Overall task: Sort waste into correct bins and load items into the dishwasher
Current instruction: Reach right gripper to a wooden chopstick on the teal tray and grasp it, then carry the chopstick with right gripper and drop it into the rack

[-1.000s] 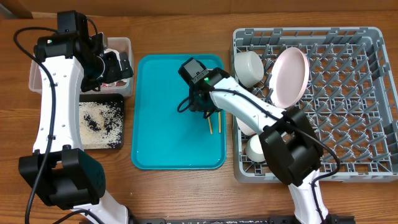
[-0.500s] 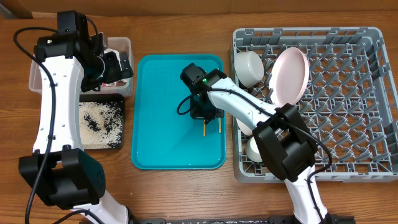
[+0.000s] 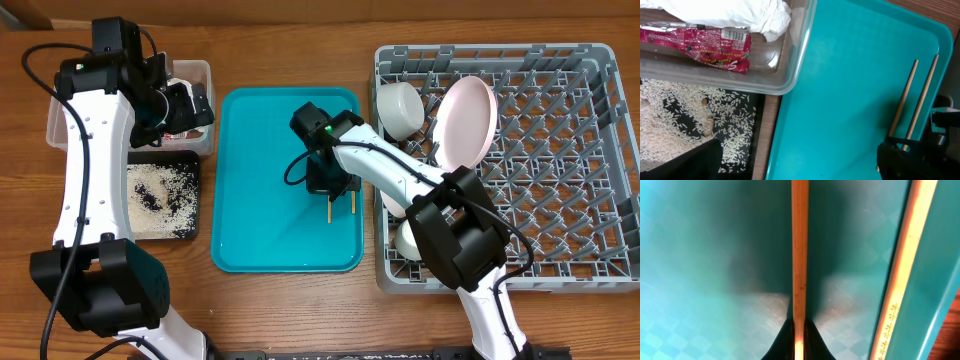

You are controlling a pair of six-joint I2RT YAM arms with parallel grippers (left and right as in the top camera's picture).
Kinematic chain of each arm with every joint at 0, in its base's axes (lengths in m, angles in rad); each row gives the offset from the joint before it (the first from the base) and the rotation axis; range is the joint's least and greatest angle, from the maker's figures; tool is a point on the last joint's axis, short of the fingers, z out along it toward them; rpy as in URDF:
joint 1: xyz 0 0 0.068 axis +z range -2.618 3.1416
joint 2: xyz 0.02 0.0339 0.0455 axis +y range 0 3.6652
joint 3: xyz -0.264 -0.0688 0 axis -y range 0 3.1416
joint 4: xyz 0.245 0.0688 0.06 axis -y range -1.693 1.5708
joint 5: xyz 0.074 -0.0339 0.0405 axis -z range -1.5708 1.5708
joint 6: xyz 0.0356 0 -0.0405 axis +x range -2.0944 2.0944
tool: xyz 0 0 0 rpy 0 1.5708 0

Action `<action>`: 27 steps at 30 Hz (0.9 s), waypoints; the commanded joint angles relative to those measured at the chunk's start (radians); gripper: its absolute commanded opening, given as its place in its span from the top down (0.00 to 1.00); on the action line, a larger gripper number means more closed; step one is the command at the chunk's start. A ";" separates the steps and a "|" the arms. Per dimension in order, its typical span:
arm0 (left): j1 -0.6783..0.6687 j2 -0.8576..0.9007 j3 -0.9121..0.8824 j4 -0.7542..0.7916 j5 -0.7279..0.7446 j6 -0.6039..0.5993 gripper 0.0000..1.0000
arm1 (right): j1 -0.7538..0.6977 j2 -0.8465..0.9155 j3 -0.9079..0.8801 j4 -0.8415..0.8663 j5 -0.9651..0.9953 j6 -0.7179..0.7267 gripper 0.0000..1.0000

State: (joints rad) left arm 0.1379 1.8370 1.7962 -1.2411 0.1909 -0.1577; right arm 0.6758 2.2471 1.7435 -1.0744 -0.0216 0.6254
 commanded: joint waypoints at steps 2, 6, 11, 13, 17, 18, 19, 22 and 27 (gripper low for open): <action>-0.001 0.000 0.024 0.000 0.009 -0.003 0.00 | 0.003 -0.069 0.055 -0.048 0.063 -0.005 0.96; -0.001 0.000 0.024 0.000 0.009 -0.003 0.00 | 0.003 -0.209 0.063 -0.106 0.103 -0.047 0.96; -0.001 0.000 0.024 0.000 0.009 -0.003 0.00 | 0.003 -0.391 0.064 -0.188 0.207 -0.057 0.96; -0.001 0.000 0.024 0.000 0.009 -0.003 0.00 | 0.002 -0.458 0.064 -0.257 0.289 -0.056 0.96; -0.001 0.000 0.024 0.000 0.009 -0.003 0.00 | -0.024 -0.504 0.063 -0.423 0.428 -0.045 0.96; -0.001 0.000 0.024 0.000 0.009 -0.003 0.00 | -0.042 -0.503 0.060 -0.466 0.465 -0.046 0.96; -0.001 0.000 0.024 0.000 0.009 -0.003 0.00 | -0.061 -0.503 0.049 -0.494 0.486 -0.046 0.96; -0.001 0.000 0.024 0.000 0.009 -0.003 0.00 | -0.121 -0.503 0.020 -0.555 0.491 -0.046 0.96; -0.001 0.000 0.024 0.000 0.009 -0.003 0.00 | -0.160 -0.504 -0.071 -0.612 0.456 -0.041 0.96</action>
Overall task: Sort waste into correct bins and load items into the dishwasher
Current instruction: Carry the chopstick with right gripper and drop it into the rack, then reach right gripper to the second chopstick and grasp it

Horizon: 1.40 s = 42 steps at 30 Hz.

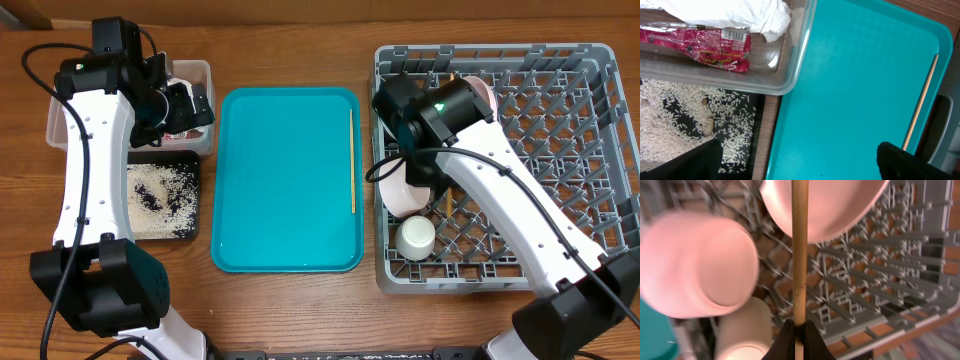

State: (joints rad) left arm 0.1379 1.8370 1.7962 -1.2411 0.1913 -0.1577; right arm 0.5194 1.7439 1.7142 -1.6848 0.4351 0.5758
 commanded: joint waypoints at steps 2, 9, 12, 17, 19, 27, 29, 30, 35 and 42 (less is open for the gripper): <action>-0.001 0.000 0.024 0.000 0.008 -0.003 0.00 | -0.004 -0.001 -0.090 -0.005 -0.006 0.048 0.96; -0.001 0.000 0.024 0.000 0.008 -0.003 0.00 | -0.004 -0.065 -0.276 0.000 -0.040 0.162 0.95; -0.001 0.000 0.024 0.000 0.008 -0.003 0.00 | -0.004 -0.088 -0.293 0.007 -0.055 0.161 0.69; -0.001 0.000 0.024 0.000 0.008 -0.003 0.00 | -0.004 -0.105 -0.292 0.019 -0.055 0.161 0.59; -0.001 0.000 0.024 0.000 0.008 -0.003 0.00 | -0.004 -0.114 -0.292 0.037 -0.056 0.161 0.59; -0.001 0.000 0.024 0.000 0.008 -0.003 0.00 | 0.040 -0.135 -0.103 0.165 -0.207 0.092 0.59; -0.001 0.000 0.024 0.000 0.009 -0.003 0.00 | 0.068 -0.135 -0.075 0.282 -0.304 0.015 0.57; -0.001 0.000 0.024 0.000 0.008 -0.003 0.00 | 0.079 -0.134 -0.074 0.350 -0.354 -0.011 0.56; -0.001 0.000 0.024 0.000 0.009 -0.003 0.00 | 0.126 -0.093 -0.074 0.576 -0.421 -0.031 0.53; -0.001 0.000 0.024 0.000 0.009 -0.003 0.00 | 0.137 0.074 -0.070 0.732 -0.523 -0.090 0.51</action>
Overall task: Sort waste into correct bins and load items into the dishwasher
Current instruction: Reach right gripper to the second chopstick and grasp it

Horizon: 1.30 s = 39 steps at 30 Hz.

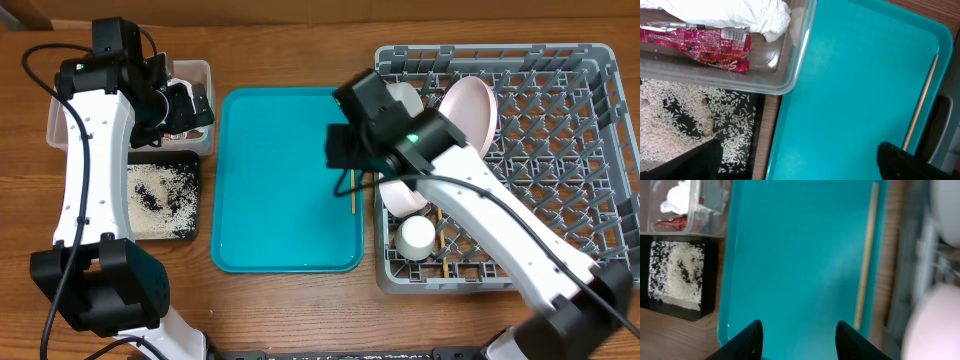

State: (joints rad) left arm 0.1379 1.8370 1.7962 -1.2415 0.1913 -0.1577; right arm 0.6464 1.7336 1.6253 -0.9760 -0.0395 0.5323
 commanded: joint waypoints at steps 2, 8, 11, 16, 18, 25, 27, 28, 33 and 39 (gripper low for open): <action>-0.001 0.000 0.024 0.000 0.008 -0.003 0.00 | 0.019 0.137 0.019 0.051 -0.029 -0.058 0.51; -0.001 0.000 0.024 0.000 0.008 -0.003 0.00 | 0.027 0.301 0.019 0.055 0.152 -0.006 0.52; -0.001 0.000 0.024 0.000 0.008 -0.003 0.00 | 0.027 0.356 0.019 0.054 0.198 0.006 0.52; -0.001 0.000 0.024 0.000 0.008 -0.003 0.00 | 0.027 0.390 0.019 0.047 0.266 0.038 0.53; -0.001 0.000 0.024 0.000 0.008 -0.003 0.00 | 0.027 0.399 0.019 0.048 0.275 0.041 0.52; -0.001 0.000 0.024 0.000 0.009 -0.003 0.00 | 0.026 0.441 0.019 0.047 0.255 0.045 0.53; -0.001 0.000 0.024 0.000 0.008 -0.003 0.00 | 0.026 0.448 0.019 0.048 0.250 0.045 0.53; -0.001 0.000 0.024 0.000 0.009 -0.003 0.00 | 0.026 0.455 0.019 0.048 0.241 0.045 0.53; -0.001 0.000 0.024 0.000 0.008 -0.003 0.00 | 0.024 0.491 0.019 0.044 0.183 0.036 0.52; -0.001 0.000 0.024 0.000 0.009 -0.003 0.00 | 0.024 0.490 0.020 0.051 0.053 0.013 0.82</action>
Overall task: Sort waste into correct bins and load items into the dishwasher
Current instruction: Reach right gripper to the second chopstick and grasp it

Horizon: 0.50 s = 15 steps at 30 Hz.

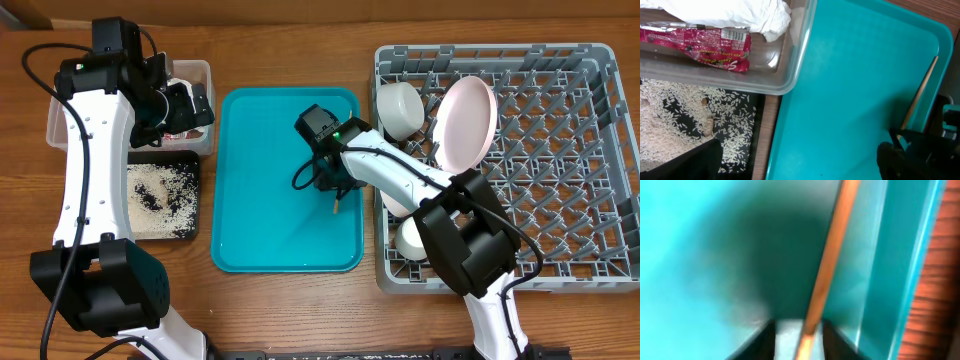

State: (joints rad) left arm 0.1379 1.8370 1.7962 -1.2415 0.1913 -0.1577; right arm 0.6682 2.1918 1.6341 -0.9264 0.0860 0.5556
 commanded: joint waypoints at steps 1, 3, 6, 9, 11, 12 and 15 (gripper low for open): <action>-0.001 0.000 0.024 0.000 0.009 -0.003 0.00 | 0.002 0.032 0.011 0.002 -0.073 -0.011 0.92; -0.001 0.000 0.024 0.000 0.009 -0.003 0.00 | 0.002 0.032 0.012 0.002 -0.073 -0.014 0.96; -0.001 0.000 0.023 0.000 0.008 -0.003 0.00 | 0.002 0.028 0.059 -0.037 -0.073 -0.018 0.96; -0.001 0.000 0.024 0.000 0.008 -0.003 0.00 | 0.002 0.021 0.111 -0.064 -0.069 -0.033 0.96; -0.001 0.000 0.024 0.000 0.008 -0.003 0.00 | 0.004 0.021 0.132 -0.084 -0.069 -0.032 0.96; -0.001 0.000 0.024 0.000 0.008 -0.003 0.00 | 0.004 0.019 0.135 -0.090 -0.069 -0.032 0.96; -0.001 0.000 0.024 0.000 0.008 -0.003 0.00 | 0.004 0.002 0.136 -0.109 -0.069 -0.032 0.96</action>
State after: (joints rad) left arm 0.1379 1.8370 1.7962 -1.2411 0.1913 -0.1577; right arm 0.6682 2.2055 1.7466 -1.0233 0.0223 0.5297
